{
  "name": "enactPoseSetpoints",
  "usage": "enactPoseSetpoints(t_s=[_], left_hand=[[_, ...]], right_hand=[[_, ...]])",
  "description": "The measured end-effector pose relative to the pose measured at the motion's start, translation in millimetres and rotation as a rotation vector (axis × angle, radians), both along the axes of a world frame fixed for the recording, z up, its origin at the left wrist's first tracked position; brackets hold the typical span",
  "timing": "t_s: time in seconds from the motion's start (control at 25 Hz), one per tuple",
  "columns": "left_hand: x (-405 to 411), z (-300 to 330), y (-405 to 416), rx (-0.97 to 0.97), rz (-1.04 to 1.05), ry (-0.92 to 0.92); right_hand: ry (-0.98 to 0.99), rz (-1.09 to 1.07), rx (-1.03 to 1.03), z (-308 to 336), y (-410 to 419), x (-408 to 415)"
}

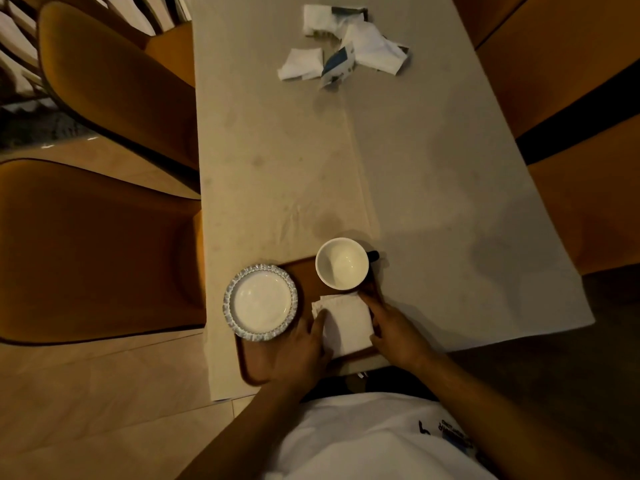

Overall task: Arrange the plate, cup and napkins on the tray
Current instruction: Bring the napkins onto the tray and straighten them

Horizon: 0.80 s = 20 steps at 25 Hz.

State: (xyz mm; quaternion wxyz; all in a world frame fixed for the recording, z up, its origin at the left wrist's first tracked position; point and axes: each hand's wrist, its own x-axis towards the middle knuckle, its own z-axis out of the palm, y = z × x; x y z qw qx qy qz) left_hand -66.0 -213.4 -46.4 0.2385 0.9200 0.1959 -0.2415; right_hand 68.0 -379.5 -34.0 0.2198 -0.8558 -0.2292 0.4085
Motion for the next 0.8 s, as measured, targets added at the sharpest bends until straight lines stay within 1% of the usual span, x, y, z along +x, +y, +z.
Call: enactPoseSetpoints(t_s=[0.08,0.36,0.52,0.8], left_hand=[[1,-1,2,0.009,-0.005,-0.001],[4,-2,5,-0.048,0.014,-0.017],[5,-1,6,-0.068,0.011,-0.031],[9,2,4,-0.073,-0.043,-0.027]], right_hand=[[-0.009,0.005,-0.007,-1,0,-1],[-0.024,-0.028,0.042,-7,0,-2],[-0.031,-0.043,0.009,-8,-3,-1],[0.023,-0.075,-0.007,-7,-17,3]])
